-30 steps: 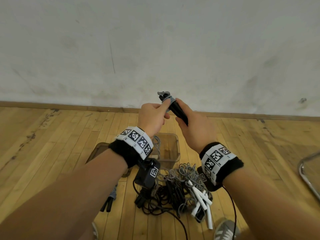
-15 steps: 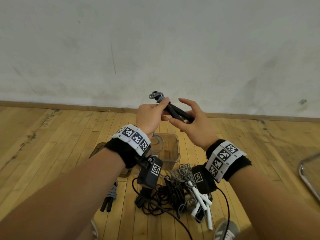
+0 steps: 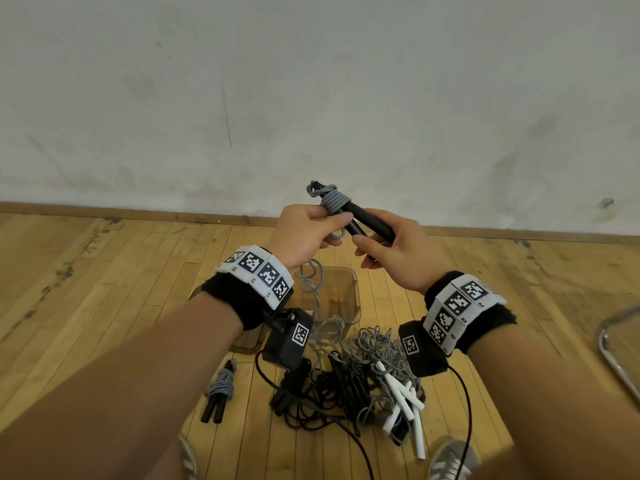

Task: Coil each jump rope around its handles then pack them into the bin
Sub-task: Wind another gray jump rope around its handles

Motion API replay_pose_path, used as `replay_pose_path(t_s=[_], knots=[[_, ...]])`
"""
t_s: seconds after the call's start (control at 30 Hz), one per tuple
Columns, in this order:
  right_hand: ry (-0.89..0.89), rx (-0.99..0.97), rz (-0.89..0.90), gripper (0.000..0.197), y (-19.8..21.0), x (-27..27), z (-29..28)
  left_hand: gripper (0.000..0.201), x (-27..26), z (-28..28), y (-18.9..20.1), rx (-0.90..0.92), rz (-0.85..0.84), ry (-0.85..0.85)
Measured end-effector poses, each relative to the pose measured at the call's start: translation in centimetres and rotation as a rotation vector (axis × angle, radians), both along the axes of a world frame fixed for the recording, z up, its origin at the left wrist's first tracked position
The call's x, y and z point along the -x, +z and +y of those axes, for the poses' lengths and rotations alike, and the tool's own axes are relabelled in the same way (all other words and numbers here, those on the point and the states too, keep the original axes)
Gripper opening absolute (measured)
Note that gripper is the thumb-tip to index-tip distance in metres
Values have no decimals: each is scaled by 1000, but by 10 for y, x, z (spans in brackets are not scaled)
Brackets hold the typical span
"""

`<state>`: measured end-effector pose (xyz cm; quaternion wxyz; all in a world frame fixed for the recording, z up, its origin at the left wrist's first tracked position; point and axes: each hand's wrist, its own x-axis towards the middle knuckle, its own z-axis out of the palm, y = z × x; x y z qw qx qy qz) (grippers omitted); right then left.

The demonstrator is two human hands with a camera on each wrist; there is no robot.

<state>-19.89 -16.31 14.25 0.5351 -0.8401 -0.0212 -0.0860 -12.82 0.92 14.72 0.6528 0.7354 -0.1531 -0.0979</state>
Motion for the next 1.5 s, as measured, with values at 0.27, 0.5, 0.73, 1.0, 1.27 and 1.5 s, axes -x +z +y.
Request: replay_pose_path(t_s=[0.27,0.5,0.73,1.0,1.27,1.5], knots=[[-153,199,-138,39,-10,-4,-1,9,-3,3,5,-8,16,-66],[-254,369,-142,51,-11,-3,-2,27,1,3,9,-32,116,-60],[-334,549,-160,60,-9,-2,2,47,1,2,8,-11,175,-90],[-407,568,-163,56,-13,-6,0,45,4,3,12,-67,41,-128],[-399,784,-146,57,-18,-6,13,17,6,-6,9,206,215,25],[-244,585,-215,48,-30,-3,23,27,3,-6,5,155,159,143]])
